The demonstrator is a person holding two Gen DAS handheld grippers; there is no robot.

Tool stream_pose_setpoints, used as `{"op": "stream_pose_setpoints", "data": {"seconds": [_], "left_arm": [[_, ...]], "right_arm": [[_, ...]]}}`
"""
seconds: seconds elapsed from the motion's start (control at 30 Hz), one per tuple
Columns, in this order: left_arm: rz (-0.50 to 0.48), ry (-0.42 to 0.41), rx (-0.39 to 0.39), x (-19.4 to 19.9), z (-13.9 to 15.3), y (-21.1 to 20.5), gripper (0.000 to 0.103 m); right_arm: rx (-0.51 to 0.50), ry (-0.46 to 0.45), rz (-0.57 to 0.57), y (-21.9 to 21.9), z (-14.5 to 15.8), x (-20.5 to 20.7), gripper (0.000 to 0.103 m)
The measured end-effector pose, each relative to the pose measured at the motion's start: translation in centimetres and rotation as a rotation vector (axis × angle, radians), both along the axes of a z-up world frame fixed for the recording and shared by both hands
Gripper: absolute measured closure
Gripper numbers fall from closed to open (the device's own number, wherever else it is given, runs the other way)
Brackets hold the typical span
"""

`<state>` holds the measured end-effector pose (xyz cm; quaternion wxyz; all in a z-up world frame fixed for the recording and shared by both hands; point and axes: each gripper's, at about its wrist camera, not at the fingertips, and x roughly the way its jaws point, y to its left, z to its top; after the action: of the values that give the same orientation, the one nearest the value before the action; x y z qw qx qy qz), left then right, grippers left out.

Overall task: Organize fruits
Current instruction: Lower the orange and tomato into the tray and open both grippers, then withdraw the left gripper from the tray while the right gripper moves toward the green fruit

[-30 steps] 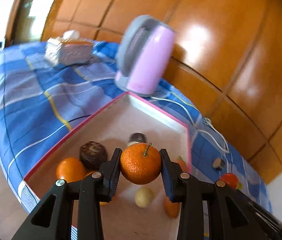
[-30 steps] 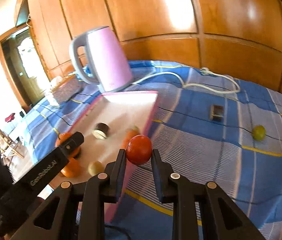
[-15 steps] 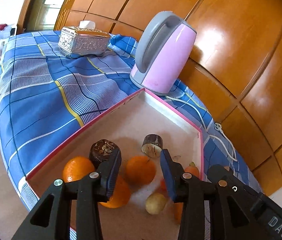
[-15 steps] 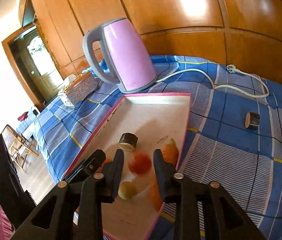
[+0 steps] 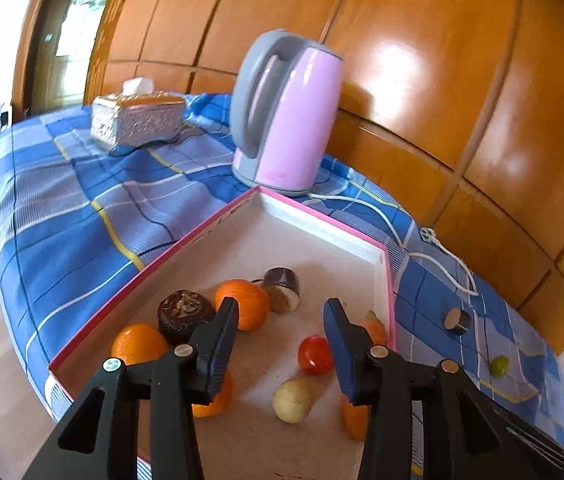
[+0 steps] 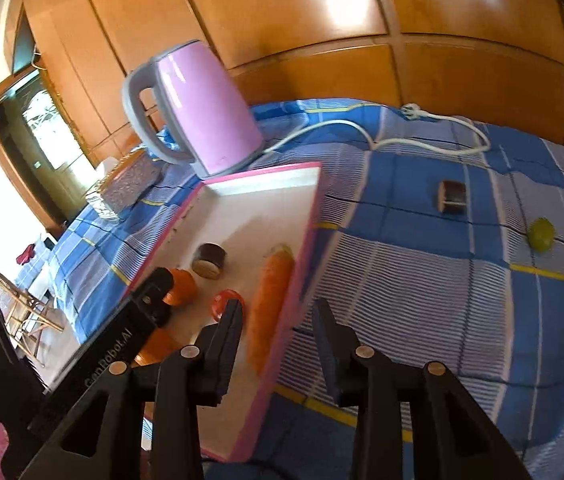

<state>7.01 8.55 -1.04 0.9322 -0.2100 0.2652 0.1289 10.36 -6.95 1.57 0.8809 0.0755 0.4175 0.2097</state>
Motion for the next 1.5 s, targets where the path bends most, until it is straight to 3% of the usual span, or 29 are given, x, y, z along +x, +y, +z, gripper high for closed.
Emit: {"op": "stream_pose_setpoints", "data": {"seconds": [0.57,1.13,1.5], "left_arm": [[-0.129,0.003,0.103,0.3,0.4,-3.2,0.058],[-0.285,0.022,0.19,0.7,0.1,-6.9,0.058],[-0.353,0.03,0.21,0.9,-0.1,-8.4,0.059]], "right_arm": [[-0.103,-0.039,-0.121,-4.1,-0.5,-1.6,0.066],[-0.172,-0.017,-0.251,-10.9,-2.1,0.1,0.066],[-0.126,0.016,-0.369,-14.9,-3.6,2.8,0.067]]}}
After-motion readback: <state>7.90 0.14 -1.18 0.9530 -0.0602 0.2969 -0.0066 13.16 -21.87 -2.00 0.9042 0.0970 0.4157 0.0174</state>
